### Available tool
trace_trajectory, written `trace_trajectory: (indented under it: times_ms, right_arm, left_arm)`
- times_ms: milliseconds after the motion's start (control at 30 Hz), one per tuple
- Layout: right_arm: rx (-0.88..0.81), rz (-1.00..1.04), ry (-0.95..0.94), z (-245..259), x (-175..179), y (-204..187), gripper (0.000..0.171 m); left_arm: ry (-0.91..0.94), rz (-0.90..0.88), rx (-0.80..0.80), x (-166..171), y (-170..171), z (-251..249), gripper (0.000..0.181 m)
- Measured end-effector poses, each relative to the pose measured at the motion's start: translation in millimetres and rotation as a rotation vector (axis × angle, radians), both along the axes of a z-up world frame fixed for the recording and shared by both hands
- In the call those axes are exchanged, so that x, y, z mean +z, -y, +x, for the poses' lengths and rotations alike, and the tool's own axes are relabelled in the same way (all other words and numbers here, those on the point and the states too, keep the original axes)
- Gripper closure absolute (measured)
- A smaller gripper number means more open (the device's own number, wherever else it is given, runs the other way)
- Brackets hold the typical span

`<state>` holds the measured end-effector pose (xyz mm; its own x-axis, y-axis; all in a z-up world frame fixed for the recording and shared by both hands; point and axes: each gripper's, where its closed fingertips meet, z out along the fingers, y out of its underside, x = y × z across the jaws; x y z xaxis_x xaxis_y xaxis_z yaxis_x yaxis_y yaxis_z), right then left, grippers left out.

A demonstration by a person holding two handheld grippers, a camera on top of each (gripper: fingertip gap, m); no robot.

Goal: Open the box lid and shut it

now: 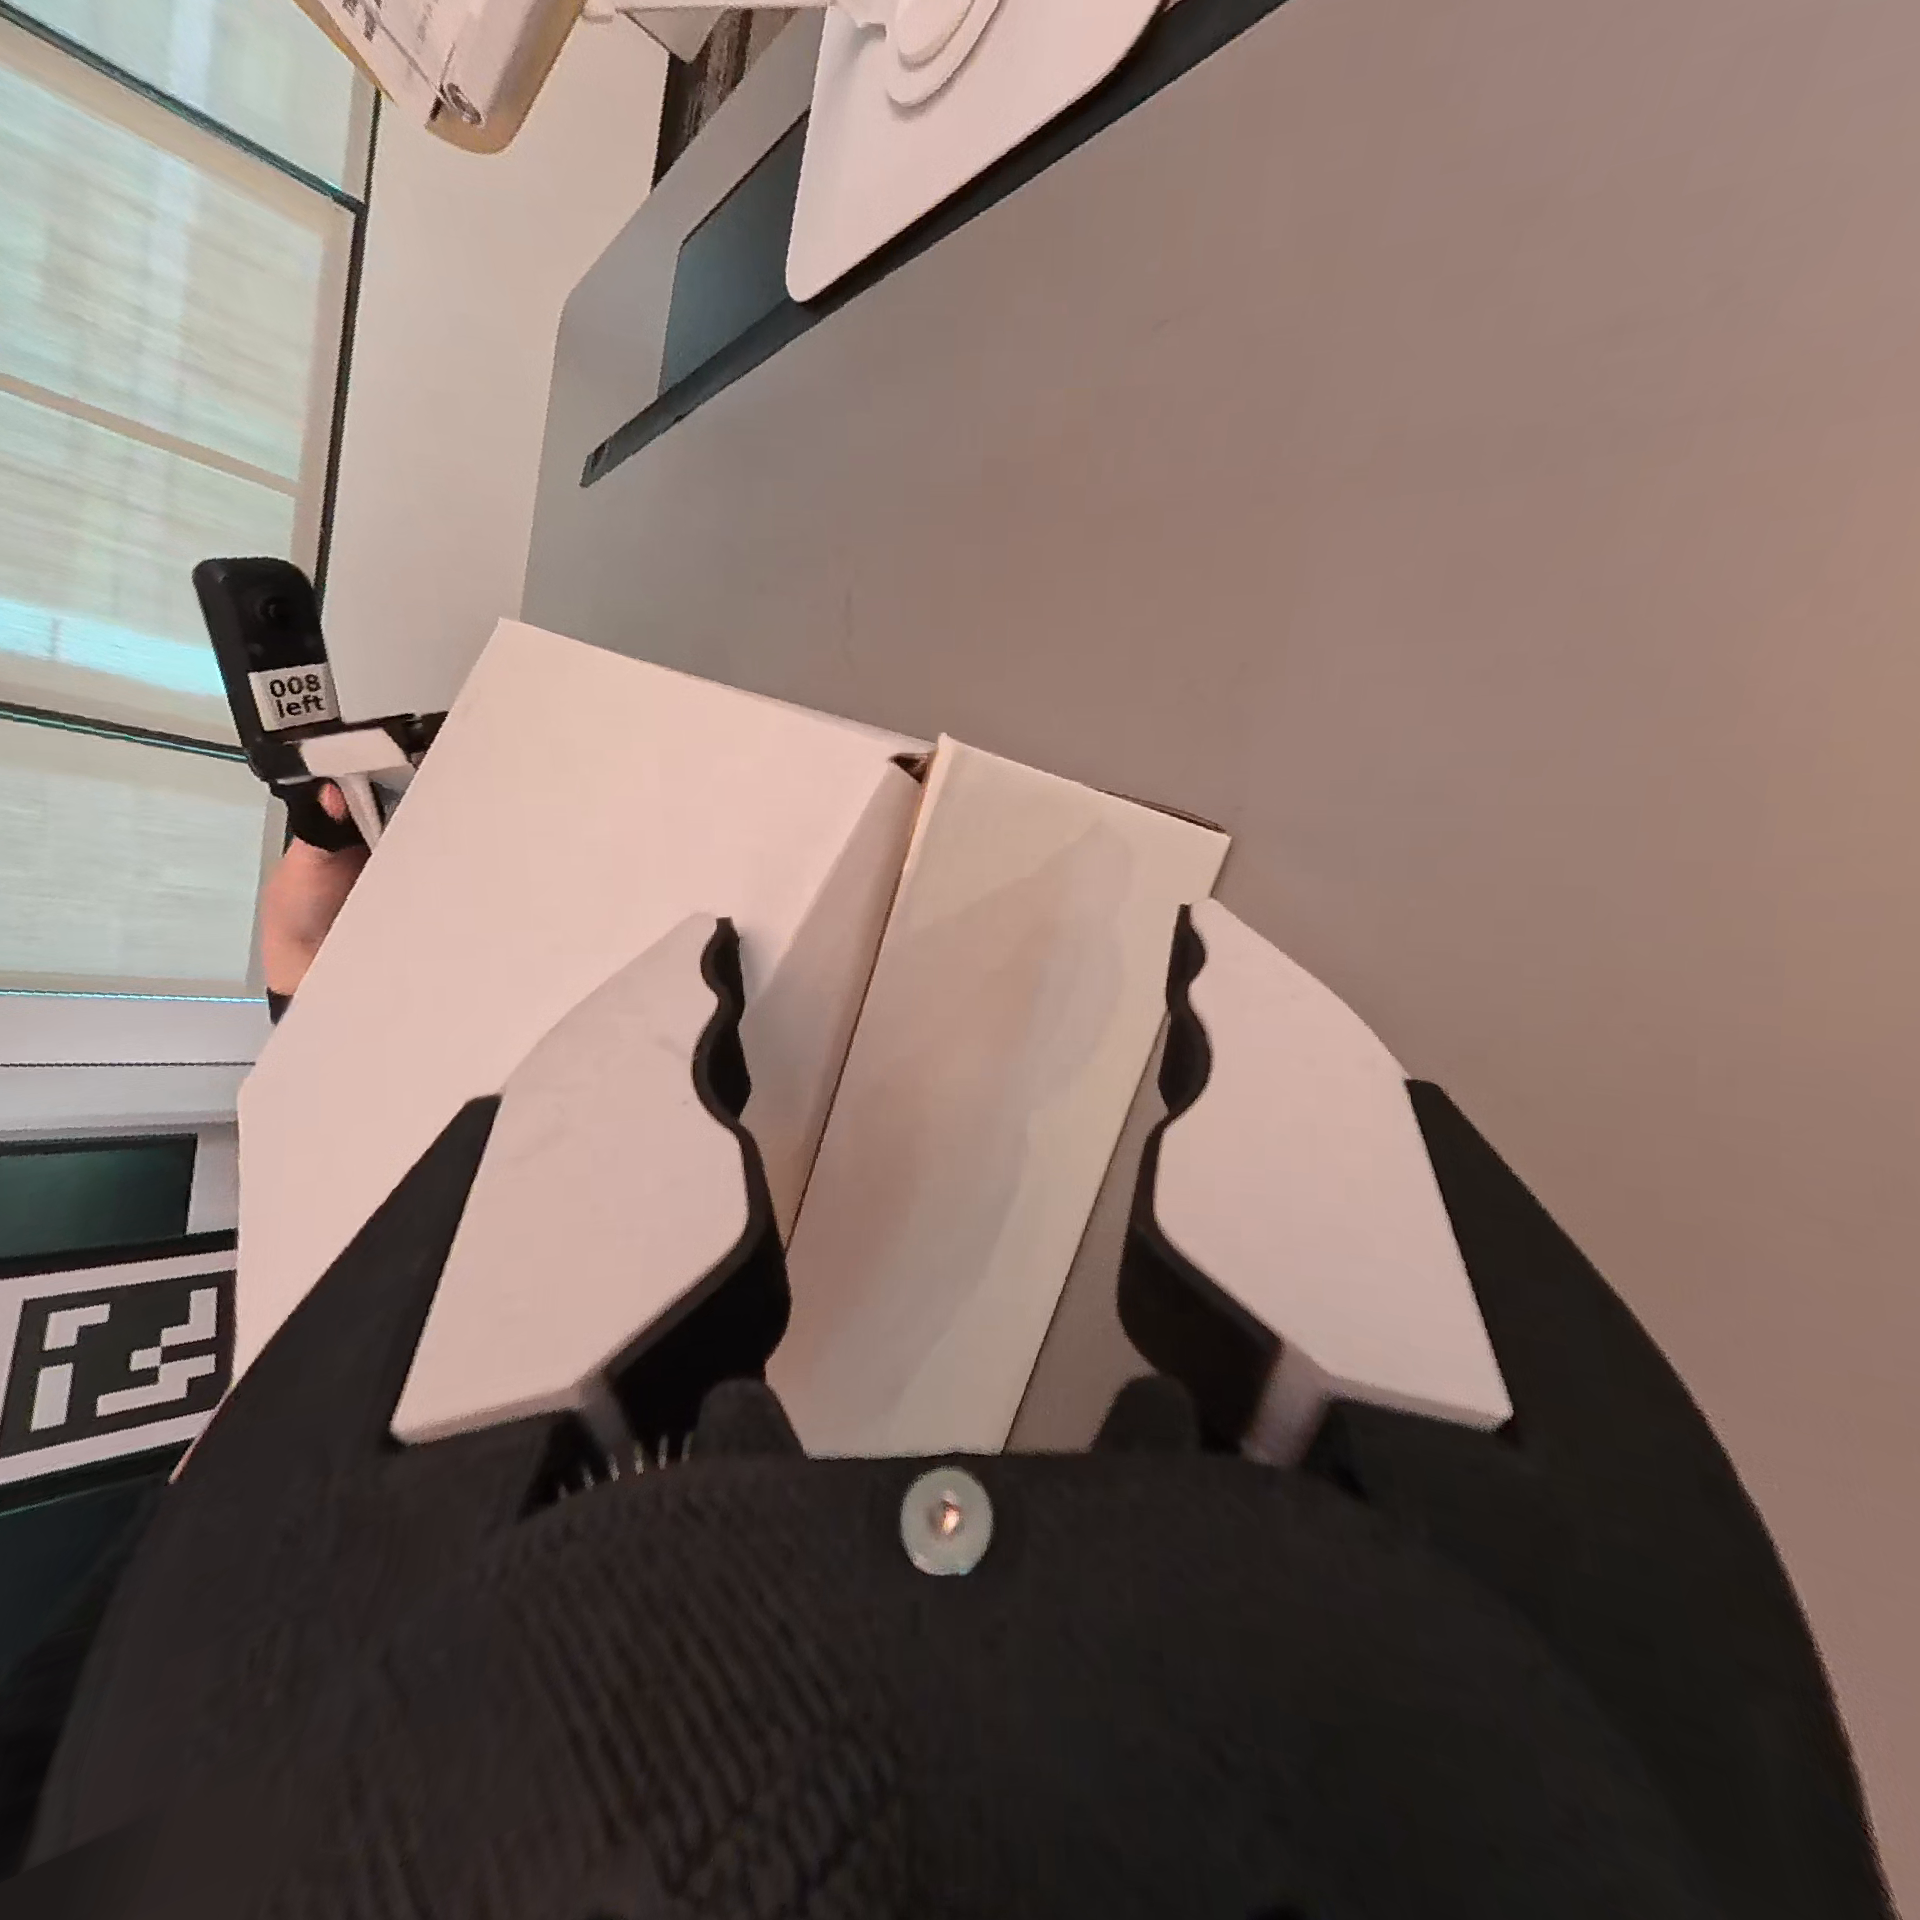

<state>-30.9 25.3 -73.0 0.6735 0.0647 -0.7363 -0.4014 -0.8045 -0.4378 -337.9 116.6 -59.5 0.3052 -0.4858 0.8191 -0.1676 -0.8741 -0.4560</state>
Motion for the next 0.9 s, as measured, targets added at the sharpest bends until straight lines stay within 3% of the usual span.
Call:
trace_trajectory:
  times_ms: [633,900]
  right_arm:
    - [0.011,-0.019,-0.101,10,9,4,0.091]
    - [0.11,-0.029,-0.17,-15,14,4,0.091]
  left_arm:
    - [0.104,-0.053,-0.033,17,4,15,0.1]
    - [0.116,-0.062,-0.041,18,-10,26,0.098]
